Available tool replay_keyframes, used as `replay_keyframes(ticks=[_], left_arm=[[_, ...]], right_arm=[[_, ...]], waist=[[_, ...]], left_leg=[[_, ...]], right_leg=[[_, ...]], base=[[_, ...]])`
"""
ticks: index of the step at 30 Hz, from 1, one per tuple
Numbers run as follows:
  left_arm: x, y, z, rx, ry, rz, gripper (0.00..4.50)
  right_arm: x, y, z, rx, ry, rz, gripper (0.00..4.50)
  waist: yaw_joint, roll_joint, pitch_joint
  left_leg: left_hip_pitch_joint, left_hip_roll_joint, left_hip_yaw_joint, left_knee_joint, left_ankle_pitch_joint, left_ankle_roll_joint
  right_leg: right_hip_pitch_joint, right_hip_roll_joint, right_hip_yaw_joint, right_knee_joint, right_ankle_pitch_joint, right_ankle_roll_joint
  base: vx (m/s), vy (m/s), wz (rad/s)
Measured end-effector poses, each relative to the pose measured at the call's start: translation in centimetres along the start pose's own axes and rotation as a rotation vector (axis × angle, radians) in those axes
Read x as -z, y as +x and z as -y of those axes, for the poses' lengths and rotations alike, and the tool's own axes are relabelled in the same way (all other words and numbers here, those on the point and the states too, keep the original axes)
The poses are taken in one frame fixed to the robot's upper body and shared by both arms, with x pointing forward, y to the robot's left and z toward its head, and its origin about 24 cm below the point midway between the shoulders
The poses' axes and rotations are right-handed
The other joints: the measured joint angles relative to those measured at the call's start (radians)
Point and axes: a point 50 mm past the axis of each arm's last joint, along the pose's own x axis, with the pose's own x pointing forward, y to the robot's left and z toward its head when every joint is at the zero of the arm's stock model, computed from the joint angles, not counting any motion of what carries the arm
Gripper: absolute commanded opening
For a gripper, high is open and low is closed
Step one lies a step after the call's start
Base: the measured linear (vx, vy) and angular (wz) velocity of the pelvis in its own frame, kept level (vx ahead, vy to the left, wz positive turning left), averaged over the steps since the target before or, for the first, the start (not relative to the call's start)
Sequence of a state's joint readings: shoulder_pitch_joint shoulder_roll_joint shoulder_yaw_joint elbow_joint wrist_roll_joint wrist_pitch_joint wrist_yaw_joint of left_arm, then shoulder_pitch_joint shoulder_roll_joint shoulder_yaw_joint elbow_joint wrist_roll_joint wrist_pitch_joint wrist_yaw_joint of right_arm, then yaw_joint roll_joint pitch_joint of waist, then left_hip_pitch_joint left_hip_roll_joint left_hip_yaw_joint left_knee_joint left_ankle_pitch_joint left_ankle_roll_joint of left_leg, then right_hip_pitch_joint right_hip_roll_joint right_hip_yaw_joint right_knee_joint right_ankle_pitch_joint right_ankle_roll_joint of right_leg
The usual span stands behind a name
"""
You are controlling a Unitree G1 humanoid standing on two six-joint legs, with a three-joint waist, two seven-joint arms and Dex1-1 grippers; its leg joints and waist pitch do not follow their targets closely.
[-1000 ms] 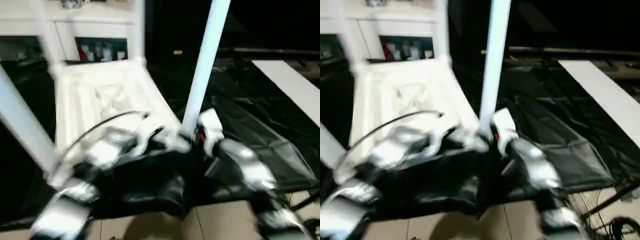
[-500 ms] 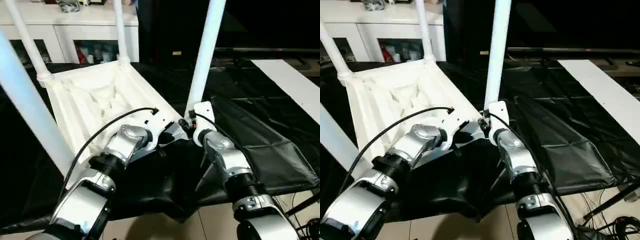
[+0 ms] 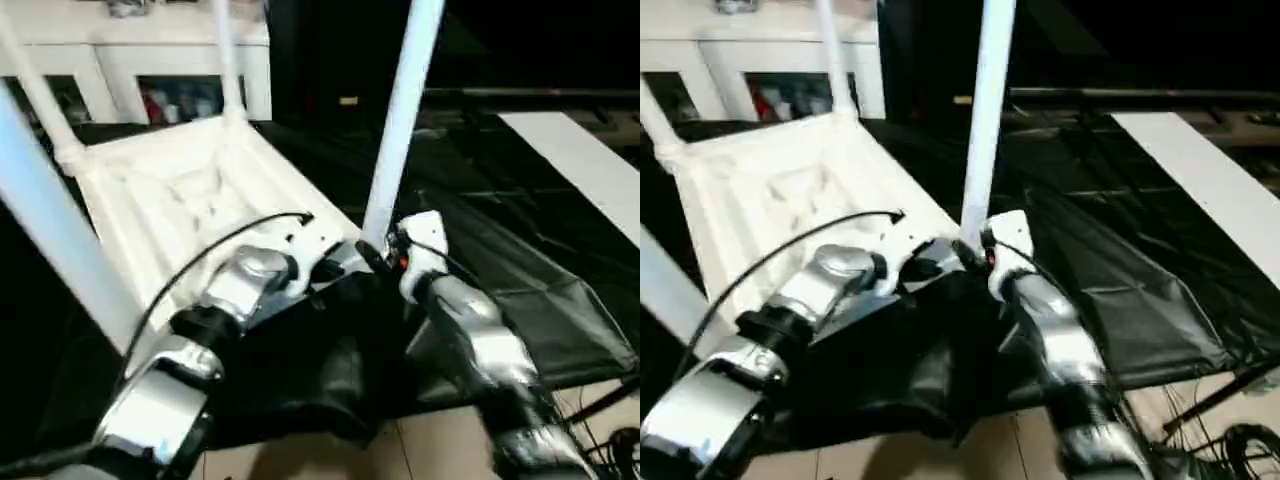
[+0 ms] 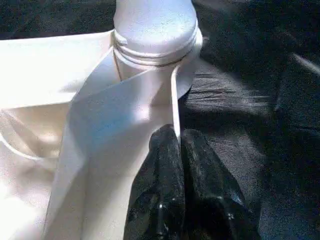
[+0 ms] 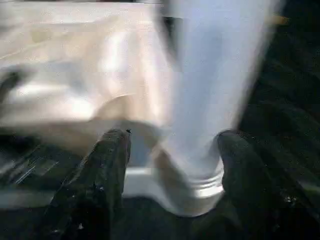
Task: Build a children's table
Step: Rotate leg to tighten
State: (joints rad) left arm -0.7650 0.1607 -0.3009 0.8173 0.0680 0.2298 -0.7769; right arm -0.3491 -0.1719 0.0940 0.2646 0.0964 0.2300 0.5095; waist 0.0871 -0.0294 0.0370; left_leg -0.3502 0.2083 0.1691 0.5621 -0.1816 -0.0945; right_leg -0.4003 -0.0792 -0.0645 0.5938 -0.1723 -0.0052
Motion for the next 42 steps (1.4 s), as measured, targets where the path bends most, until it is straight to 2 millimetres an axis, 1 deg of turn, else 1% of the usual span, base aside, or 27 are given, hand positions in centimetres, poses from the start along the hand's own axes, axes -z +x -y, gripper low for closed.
replay_keyframes(ticks=[2,3,6,8,11,14,19,22,24,25,27,28,29,31,32,33,34,35,36,37,38,41,42], left_arm=[[0.2,-0.5,0.2,0.056,0.015,0.017,0.00],[0.4,-0.8,0.2,0.075,0.031,0.020,0.00],[1.4,-2.4,0.1,0.159,0.087,0.036,0.00],[2.1,-3.5,0.5,0.243,0.105,0.038,0.00],[2.5,-4.4,1.0,0.321,0.125,0.023,0.00],[2.6,-4.6,1.6,0.384,0.145,0.016,0.00],[2.6,-4.7,1.6,0.388,0.157,0.014,0.00],[2.5,-4.2,1.6,0.362,0.148,0.025,0.00],[2.4,-4.2,1.5,0.353,0.133,0.023,0.55],[2.4,-4.4,1.5,0.352,0.124,0.018,0.55],[2.7,-5.1,1.4,0.351,0.103,0.018,0.55],[2.8,-5.5,1.5,0.354,0.096,0.032,0.61],[2.9,-6.0,1.6,0.345,0.087,0.049,0.81],[2.7,-6.8,1.7,0.345,0.081,0.081,0.99],[2.5,-7.2,1.9,0.341,0.082,0.104,0.99],[2.3,-7.6,2.2,0.342,0.085,0.119,1.25],[2.2,-8.0,2.4,0.341,0.088,0.130,1.25],[2.3,-8.4,2.7,0.331,0.088,0.141,1.39],[2.3,-8.5,2.8,0.325,0.083,0.148,1.42],[2.3,-8.8,3.1,0.301,0.067,0.167,1.50],[2.3,-9.3,3.7,0.256,0.036,0.218,1.75],[2.6,-9.9,4.7,0.092,-0.073,0.332,1.82],[2.6,-10.0,4.8,0.046,-0.105,0.369,1.94]], right_arm=[[0.3,-1.8,-0.5,-0.126,-0.060,-0.020,2.91],[0.4,-2.4,-0.5,-0.160,-0.078,-0.030,2.91],[0.6,-4.5,-0.6,-0.245,-0.084,-0.048,2.91],[0.8,-5.9,0.0,-0.261,-0.071,-0.067,2.91],[0.4,-6.8,0.6,-0.271,-0.079,-0.064,2.91],[0.5,-7.4,0.7,-0.283,-0.086,-0.075,2.91],[0.4,-7.6,0.8,-0.291,-0.095,-0.079,2.91],[0.4,-7.6,0.8,-0.294,-0.094,-0.081,2.91],[0.3,-7.6,0.7,-0.303,-0.093,-0.078,3.03],[0.2,-7.6,0.6,-0.308,-0.097,-0.074,3.03],[0.0,-7.8,0.6,-0.310,-0.108,-0.072,3.03],[-0.1,-7.9,0.6,-0.311,-0.110,-0.069,3.03],[0.0,-8.0,0.4,-0.313,-0.105,-0.068,3.03],[0.3,-8.3,0.2,-0.317,-0.083,-0.074,3.03],[0.3,-8.3,0.1,-0.318,-0.076,-0.072,3.03],[0.2,-8.5,-0.1,-0.322,-0.077,-0.065,3.03],[0.1,-8.7,-0.4,-0.328,-0.075,-0.058,3.03],[0.1,-8.9,-0.7,-0.332,-0.072,-0.056,3.03],[0.1,-8.9,-0.7,-0.331,-0.069,-0.057,3.03],[0.0,-9.0,-0.8,-0.325,-0.066,-0.055,3.03],[0.0,-9.5,-1.0,-0.308,-0.050,-0.044,3.03],[0.0,-9.9,-1.3,-0.251,-0.007,-0.019,3.03],[-0.2,-9.8,-1.4,-0.240,-0.005,-0.009,3.03]], waist=[[0.005,0.003,0.001],[0.006,0.005,0.001],[0.009,0.012,0.003],[0.014,0.015,0.003],[0.018,0.018,0.004],[0.024,0.020,0.004],[0.023,0.020,0.004],[0.025,0.020,0.004],[0.021,0.020,0.004],[0.020,0.019,0.004],[0.010,0.019,0.004],[0.007,0.019,0.004],[0.002,0.019,0.004],[0.001,0.019,0.004],[0.001,0.020,0.005],[0.002,0.021,0.005],[0.002,0.021,0.005],[0.001,0.022,0.005],[0.001,0.022,0.006],[0.001,0.026,0.007],[0.000,0.030,0.008],[-0.001,0.037,0.012],[-0.001,0.040,0.012]], left_leg=[[0.000,0.000,0.000,-0.002,0.000,0.000],[0.000,0.000,0.000,-0.002,-0.001,0.000],[-0.001,0.000,0.001,-0.004,-0.001,0.001],[0.000,0.000,0.001,-0.004,-0.001,0.001],[0.001,0.000,0.002,-0.002,-0.001,0.000],[0.000,0.000,0.003,0.000,-0.001,0.001],[-0.001,0.000,0.002,0.002,-0.001,0.001],[-0.001,0.000,0.003,0.002,-0.001,0.001],[0.000,0.000,0.002,0.002,-0.001,0.001],[-0.001,0.000,0.002,0.002,-0.001,0.001],[-0.001,0.000,0.002,0.002,-0.001,0.001],[-0.002,0.000,0.002,0.001,-0.001,0.001],[-0.002,0.001,0.002,0.002,-0.001,0.001],[-0.002,0.001,0.002,0.001,-0.001,0.001],[-0.004,0.000,0.002,0.002,-0.001,0.001],[-0.005,0.000,0.002,0.002,-0.001,0.002],[-0.005,0.001,0.002,0.002,-0.002,0.002],[-0.005,0.001,0.002,0.002,-0.002,0.002],[-0.005,0.001,0.003,0.002,-0.002,0.002],[-0.005,0.001,0.003,0.003,-0.002,0.002],[-0.004,0.000,0.003,0.002,-0.002,0.002],[-0.003,0.000,0.003,0.003,-0.001,0.002],[-0.002,0.000,0.003,0.003,-0.001,0.002]], right_leg=[[0.000,0.001,0.000,-0.001,-0.004,0.000],[0.000,0.001,0.000,-0.001,-0.005,-0.001],[-0.001,0.001,0.000,-0.002,-0.006,-0.001],[0.000,0.000,0.000,-0.001,-0.006,-0.001],[0.000,0.000,0.002,-0.001,-0.006,-0.001],[0.001,0.000,0.004,-0.001,-0.006,-0.001],[0.001,-0.001,0.005,0.000,-0.006,-0.001],[0.001,-0.001,0.005,0.001,-0.006,-0.001],[0.001,-0.001,0.005,0.002,-0.006,-0.001],[0.001,-0.001,0.005,0.002,-0.006,-0.001],[0.000,0.000,0.005,0.002,-0.006,-0.001],[0.000,0.000,0.005,0.002,-0.006,0.000],[0.000,0.001,0.005,0.002,-0.007,0.001],[-0.001,0.001,0.005,0.001,-0.008,0.002],[-0.002,0.001,0.005,0.001,-0.008,0.002],[-0.003,0.001,0.005,0.001,-0.009,0.002],[-0.003,0.001,0.005,0.001,-0.009,0.001],[-0.003,0.001,0.005,0.001,-0.009,0.001],[-0.002,0.001,0.005,0.001,-0.009,0.001],[-0.002,0.001,0.005,0.001,-0.009,0.001],[-0.001,0.000,0.005,0.001,-0.009,0.001],[0.000,0.000,0.005,0.002,-0.009,0.002],[0.000,0.001,0.004,0.001,-0.012,0.006]], base=[[0.056,-0.004,0.01],[0.000,0.000,0.00],[0.000,0.000,0.00],[0.000,0.000,0.00],[0.000,0.000,0.00],[0.000,0.000,0.00],[0.000,0.000,0.00],[0.000,0.000,0.00],[0.000,0.000,0.00],[0.000,0.000,0.00],[0.000,0.000,0.00],[0.000,0.000,0.00],[0.000,0.000,0.00],[0.000,0.000,0.00],[0.000,0.000,0.00],[0.000,0.000,0.00],[0.000,0.000,0.00],[0.000,0.000,0.00],[0.000,0.000,0.00],[0.000,0.000,0.00],[0.000,0.000,0.00],[0.000,0.000,0.00],[0.000,0.000,0.00]])
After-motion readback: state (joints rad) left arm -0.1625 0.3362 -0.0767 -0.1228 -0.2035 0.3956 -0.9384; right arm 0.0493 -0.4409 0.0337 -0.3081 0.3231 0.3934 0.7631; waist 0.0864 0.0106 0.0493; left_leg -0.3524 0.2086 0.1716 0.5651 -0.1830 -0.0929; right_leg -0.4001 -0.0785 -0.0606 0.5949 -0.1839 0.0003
